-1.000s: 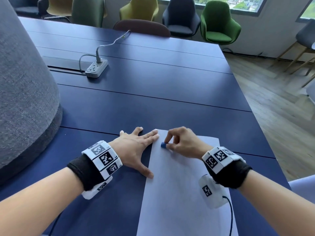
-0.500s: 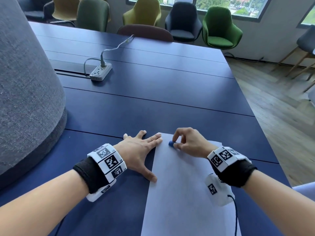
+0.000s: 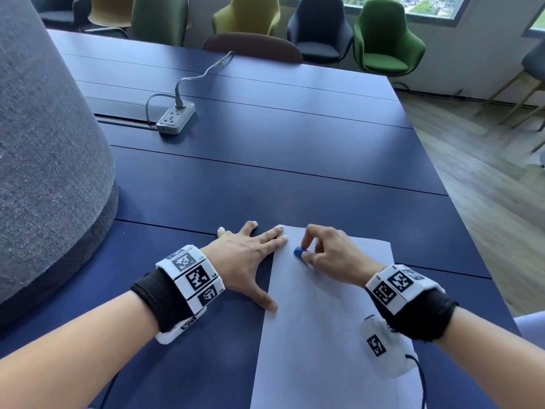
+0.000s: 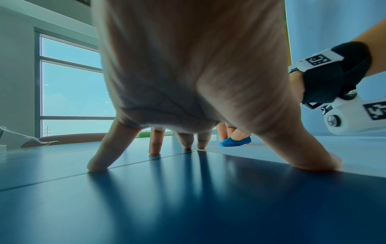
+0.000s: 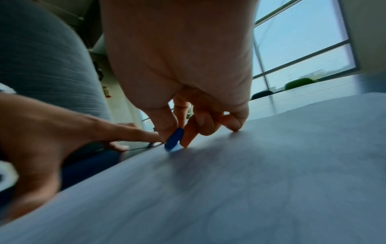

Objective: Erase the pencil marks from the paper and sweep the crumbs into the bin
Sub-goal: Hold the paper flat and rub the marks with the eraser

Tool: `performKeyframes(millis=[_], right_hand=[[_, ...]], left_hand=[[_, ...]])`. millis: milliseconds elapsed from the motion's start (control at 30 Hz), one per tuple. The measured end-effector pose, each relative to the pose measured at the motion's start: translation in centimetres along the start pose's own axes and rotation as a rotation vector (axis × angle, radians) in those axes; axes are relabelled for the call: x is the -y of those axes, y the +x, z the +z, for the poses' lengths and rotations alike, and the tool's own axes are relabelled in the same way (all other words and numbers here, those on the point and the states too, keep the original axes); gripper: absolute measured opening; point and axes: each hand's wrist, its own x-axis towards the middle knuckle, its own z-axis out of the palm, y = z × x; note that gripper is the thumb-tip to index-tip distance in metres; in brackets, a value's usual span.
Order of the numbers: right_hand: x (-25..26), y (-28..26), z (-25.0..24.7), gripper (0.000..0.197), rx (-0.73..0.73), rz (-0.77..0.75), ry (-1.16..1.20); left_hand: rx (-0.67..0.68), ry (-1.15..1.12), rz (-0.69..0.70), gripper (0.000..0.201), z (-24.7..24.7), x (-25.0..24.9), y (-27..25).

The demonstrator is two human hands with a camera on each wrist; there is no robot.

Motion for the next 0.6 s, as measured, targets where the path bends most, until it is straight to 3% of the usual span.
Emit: performKeyframes(millis=[200, 367, 500, 600], right_hand=[[-0.2, 0.9, -1.2, 0.010, -0.063, 0.073, -0.006], [1.8, -1.3, 0.7, 0.002, 0.170, -0.077, 0.021], [1.2, 0.0, -0.4, 0.001, 0.025, -0.041, 0.016], [1.5, -1.1, 0.5, 0.004, 0.133, -0.109, 0.014]], left_hand=[[0.004, 0.008, -0.002, 0.129, 0.0, 0.0, 0.1], [0.014, 0.008, -0.003, 0.129, 0.0, 0.1, 0.2], [0.022, 0.002, -0.002, 0.129, -0.2, 0.0, 0.1], [0.022, 0.010, -0.002, 0.131, -0.2, -0.1, 0.0]])
